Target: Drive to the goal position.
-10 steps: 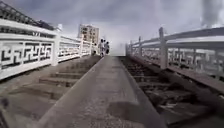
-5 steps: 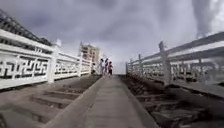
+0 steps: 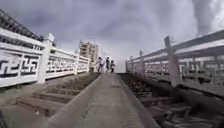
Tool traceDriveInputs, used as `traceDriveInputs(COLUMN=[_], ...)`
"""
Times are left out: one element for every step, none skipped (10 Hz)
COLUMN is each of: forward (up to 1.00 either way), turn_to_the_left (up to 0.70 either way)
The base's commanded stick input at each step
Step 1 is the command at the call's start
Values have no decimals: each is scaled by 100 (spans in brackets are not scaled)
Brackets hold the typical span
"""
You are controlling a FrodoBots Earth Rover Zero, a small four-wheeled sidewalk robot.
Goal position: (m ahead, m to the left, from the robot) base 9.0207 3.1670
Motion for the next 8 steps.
traceDriveInputs(forward=[70,70,70,70,70,70,70,70], turn_to_the_left=[0,0,0,0,0,0,0,0])
